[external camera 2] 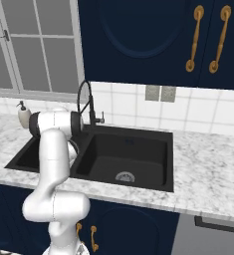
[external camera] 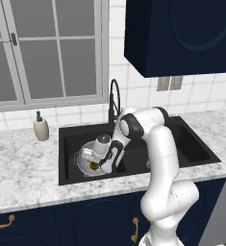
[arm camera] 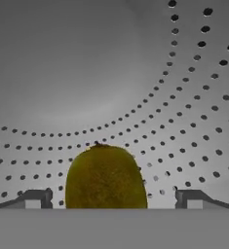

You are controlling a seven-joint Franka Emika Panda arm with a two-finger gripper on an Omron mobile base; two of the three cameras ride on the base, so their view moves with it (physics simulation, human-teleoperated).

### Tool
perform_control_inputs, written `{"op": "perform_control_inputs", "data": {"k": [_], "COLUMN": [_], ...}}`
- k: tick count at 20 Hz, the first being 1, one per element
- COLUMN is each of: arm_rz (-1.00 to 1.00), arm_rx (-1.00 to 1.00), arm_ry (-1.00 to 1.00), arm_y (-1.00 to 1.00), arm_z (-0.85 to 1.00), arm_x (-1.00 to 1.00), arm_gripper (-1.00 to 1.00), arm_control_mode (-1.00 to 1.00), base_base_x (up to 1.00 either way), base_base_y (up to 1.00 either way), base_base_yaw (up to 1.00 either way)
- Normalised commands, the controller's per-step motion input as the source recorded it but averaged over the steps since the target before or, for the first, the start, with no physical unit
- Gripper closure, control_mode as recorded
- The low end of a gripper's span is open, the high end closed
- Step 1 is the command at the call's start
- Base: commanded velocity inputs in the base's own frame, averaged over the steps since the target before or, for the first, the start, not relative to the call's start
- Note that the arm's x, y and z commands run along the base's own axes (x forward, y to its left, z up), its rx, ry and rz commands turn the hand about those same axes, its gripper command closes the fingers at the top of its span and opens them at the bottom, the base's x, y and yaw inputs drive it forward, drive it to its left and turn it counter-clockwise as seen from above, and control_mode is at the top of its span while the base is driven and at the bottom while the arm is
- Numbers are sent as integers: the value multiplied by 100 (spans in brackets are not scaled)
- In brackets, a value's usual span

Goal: Put the colander in the sink, put the kiwi in the colander, and turn on the sink faucet and pour water over the colander.

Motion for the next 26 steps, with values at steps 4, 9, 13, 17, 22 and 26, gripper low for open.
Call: {"op": "perform_control_inputs", "data": {"k": [4,9,13,17,22,26], "arm_rz": [23,35,40,36,29,14], "arm_rx": [0,0,0,0,1,8], "arm_ry": [46,66,74,37,-3,-53], "arm_y": [0,0,0,-6,-17,0], "arm_z": [23,47,41,76,99,76], "arm_x": [0,-15,-33,-14,0,-24], "arm_gripper": [-100,-100,-100,-100,-100,-100], "arm_control_mode": [-100,-100,-100,-100,-100,-100], "base_base_x": [0,0,0,0,0,0], "base_base_y": [0,0,0,0,0,0], "base_base_yaw": [0,0,0,0,0,0]}}
